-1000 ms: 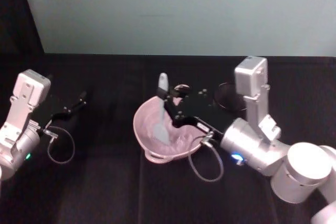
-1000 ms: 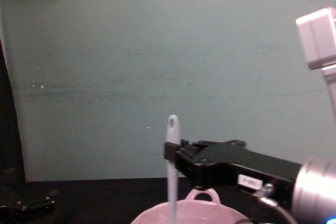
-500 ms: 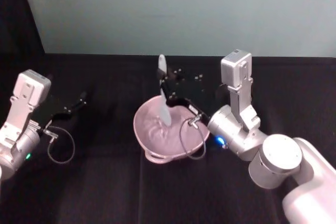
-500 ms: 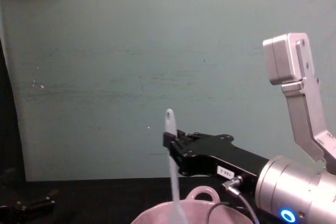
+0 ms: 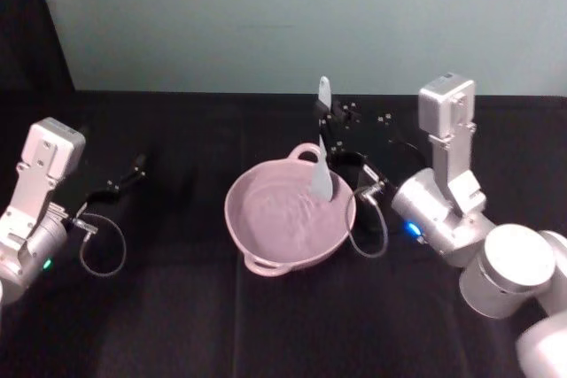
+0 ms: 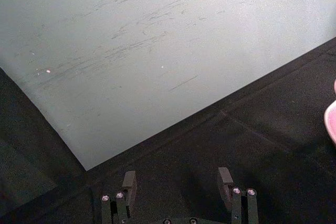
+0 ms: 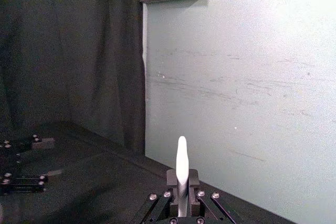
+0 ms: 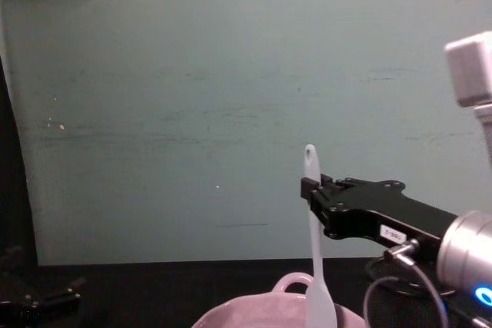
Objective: Use the one hand to pick up the spoon and stir the clear water in the bowl.
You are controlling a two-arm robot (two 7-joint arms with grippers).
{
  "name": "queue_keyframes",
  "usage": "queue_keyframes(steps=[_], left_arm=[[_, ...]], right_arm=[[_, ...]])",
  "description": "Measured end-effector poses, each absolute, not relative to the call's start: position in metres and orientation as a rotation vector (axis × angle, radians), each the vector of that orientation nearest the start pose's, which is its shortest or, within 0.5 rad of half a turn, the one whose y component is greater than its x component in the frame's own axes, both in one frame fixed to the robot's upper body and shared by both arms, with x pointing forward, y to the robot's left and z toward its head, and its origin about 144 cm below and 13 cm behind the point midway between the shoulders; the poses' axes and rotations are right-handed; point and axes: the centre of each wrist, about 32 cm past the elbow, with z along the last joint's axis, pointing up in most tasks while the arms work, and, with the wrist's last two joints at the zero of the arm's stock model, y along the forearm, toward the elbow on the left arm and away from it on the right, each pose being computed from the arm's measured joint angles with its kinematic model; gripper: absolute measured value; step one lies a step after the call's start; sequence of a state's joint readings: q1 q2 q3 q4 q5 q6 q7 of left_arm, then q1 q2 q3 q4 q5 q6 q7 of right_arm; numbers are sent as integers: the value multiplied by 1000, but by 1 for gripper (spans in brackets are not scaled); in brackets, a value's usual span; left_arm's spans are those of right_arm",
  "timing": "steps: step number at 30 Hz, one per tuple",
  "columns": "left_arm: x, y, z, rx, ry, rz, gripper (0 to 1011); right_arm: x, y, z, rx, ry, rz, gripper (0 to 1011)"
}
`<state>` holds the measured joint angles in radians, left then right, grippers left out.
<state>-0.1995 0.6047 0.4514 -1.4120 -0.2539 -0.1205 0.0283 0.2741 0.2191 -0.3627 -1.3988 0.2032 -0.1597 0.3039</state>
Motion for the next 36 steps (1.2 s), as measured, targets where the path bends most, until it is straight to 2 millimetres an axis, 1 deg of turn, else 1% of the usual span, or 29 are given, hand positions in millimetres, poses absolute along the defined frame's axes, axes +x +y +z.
queue_keyframes(steps=[3, 9, 13, 16, 19, 21, 24, 26, 29, 30, 33, 36], left_arm=[[489, 310, 1140, 304, -285, 1248, 1011], [489, 310, 1140, 304, -285, 1248, 1011], [489, 310, 1140, 304, -285, 1248, 1011], [489, 310, 1140, 304, -285, 1248, 1011], [489, 310, 1140, 304, -285, 1248, 1011], [489, 310, 1140, 304, -285, 1248, 1011], [489, 310, 1140, 304, -285, 1248, 1011], [489, 310, 1140, 304, -285, 1248, 1011], [489, 310, 1140, 304, -285, 1248, 1011], [489, 310, 1140, 304, -285, 1248, 1011], [489, 310, 1140, 304, -285, 1248, 1011], [489, 310, 1140, 304, -285, 1248, 1011]], right_arm=[[513, -199, 1174, 73, -172, -940, 117], [504, -204, 1188, 114, -130, -917, 117], [500, -209, 1201, 158, -84, -909, 117], [497, -216, 1216, 206, -41, -907, 116], [494, -228, 1234, 266, -2, -914, 117], [493, -234, 1239, 285, 5, -920, 117], [493, -247, 1249, 319, 29, -944, 117], [493, -258, 1253, 338, 51, -967, 116], [493, -269, 1255, 350, 74, -987, 117], [494, -276, 1256, 352, 93, -1002, 117], [496, -289, 1253, 346, 131, -1028, 117], [499, -297, 1250, 335, 163, -1046, 117]])
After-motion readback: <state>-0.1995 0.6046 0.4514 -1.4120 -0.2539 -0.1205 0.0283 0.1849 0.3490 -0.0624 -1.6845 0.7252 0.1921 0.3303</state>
